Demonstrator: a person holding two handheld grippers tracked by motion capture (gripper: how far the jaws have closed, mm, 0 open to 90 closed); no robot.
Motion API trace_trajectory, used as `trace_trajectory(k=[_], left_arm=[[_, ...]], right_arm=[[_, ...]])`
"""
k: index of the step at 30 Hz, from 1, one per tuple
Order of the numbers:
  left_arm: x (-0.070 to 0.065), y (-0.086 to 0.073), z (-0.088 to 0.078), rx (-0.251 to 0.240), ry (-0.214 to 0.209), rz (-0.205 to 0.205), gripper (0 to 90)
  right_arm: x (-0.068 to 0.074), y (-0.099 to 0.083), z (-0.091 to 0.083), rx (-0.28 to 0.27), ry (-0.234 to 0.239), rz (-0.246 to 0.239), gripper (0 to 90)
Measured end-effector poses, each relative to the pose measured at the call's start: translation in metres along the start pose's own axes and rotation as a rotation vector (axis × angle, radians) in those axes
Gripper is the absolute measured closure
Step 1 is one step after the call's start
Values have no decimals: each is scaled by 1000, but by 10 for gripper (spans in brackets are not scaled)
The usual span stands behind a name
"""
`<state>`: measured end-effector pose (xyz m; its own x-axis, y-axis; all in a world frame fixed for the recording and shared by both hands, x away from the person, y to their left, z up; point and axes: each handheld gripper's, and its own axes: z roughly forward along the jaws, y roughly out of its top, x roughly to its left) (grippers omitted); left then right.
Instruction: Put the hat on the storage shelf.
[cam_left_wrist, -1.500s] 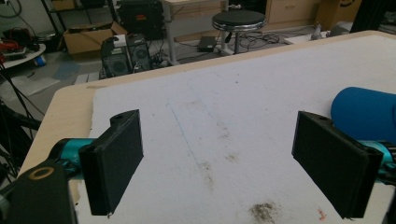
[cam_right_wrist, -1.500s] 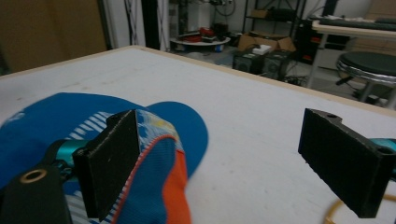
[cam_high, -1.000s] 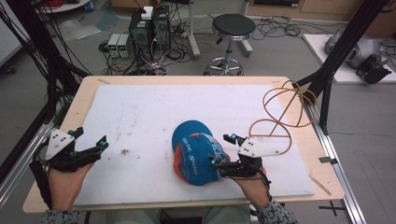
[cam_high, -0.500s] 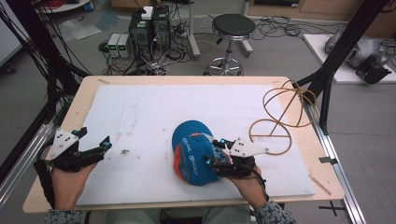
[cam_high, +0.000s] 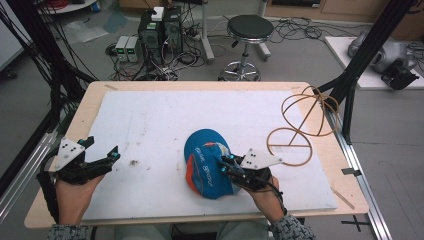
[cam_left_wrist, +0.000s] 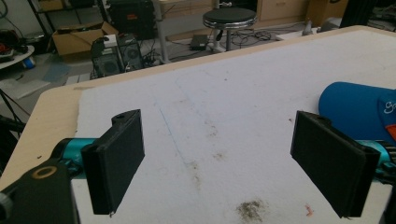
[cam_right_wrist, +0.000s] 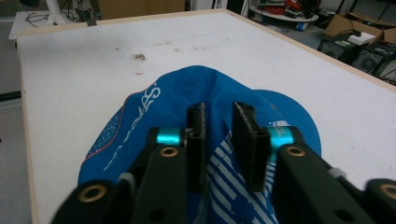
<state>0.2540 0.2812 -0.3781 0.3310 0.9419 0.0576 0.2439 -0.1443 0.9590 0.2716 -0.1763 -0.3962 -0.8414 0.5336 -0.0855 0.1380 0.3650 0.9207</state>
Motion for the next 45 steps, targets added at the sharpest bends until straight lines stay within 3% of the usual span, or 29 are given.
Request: trace_trajectory(k=[5, 10, 17, 32, 45], left_arm=[[1, 0, 0, -3, 3, -5, 176], [2, 1, -1, -7, 5, -9, 176], [1, 5, -2, -19, 1, -10, 176], [2, 5, -2, -18, -7, -11, 176], [2, 5, -3, -17, -7, -11, 176]], right_arm=[[-3, 1, 0, -7, 7, 16, 878], [-5, 5, -2, -12, 17, 37, 885], [-14, 21, 0, -64, 37, 75, 886], [-38, 63, -4, -119, 20, 62, 887], [-54, 106, -23, -156, -19, -10, 887]])
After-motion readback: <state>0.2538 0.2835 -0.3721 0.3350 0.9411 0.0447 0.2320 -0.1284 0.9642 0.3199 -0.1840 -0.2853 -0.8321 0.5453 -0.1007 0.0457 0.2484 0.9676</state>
